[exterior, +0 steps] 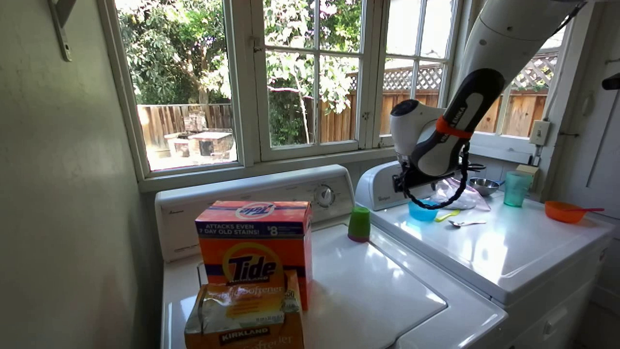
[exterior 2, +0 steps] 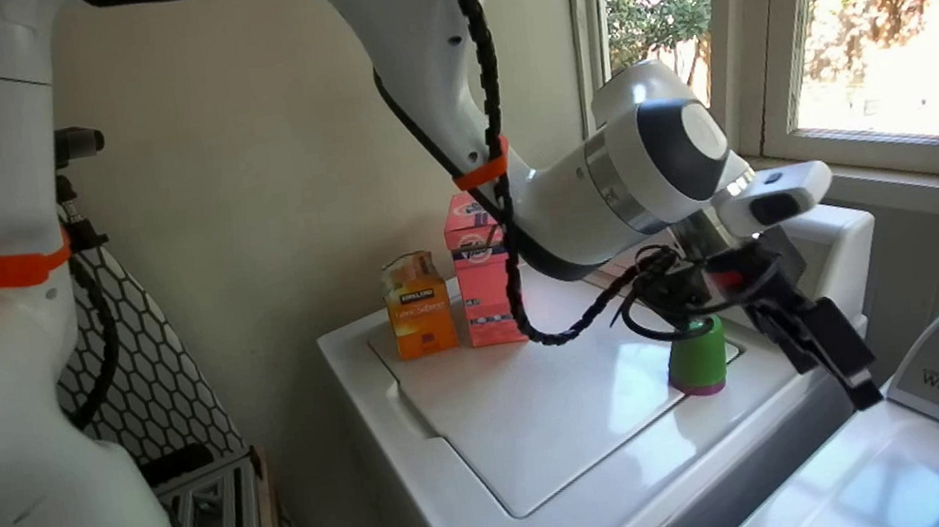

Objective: Move the green cup to the left and put the blue bowl on top of it

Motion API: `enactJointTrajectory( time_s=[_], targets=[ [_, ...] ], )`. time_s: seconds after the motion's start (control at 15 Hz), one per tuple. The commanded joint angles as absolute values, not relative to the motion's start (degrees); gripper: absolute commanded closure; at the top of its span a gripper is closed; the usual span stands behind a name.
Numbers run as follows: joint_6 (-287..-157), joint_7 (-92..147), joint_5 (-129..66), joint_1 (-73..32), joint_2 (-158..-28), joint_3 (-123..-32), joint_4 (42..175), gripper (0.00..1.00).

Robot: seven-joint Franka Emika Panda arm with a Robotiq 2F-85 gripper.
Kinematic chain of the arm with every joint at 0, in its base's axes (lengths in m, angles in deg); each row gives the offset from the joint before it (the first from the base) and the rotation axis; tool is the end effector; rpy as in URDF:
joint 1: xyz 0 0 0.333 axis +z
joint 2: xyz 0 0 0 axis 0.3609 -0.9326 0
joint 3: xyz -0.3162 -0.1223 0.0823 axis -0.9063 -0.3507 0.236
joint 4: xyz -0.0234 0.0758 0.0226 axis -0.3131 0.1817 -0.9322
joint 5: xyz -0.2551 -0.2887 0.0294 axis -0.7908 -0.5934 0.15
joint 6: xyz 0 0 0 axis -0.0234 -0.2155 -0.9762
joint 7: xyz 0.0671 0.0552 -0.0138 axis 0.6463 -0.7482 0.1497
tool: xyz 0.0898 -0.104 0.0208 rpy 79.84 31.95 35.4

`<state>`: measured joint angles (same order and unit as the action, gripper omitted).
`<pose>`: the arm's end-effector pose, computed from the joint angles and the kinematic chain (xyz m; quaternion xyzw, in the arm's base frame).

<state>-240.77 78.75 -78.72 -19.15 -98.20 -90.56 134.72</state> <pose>0.6076 -0.1426 0.2771 0.9318 -0.2086 0.1847 0.2325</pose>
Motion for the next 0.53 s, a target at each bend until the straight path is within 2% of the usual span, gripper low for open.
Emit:
enactJointTrajectory(
  time_s=[0.0, 0.47],
  targets=[
    [-233.84, 72.66, -69.79, -23.8, -98.64, -88.55, 133.72, 0.0],
    [-232.42, 67.8, -65.51, -25.07, -101.02, -88.61, 131.41, 0.0]
  ],
)
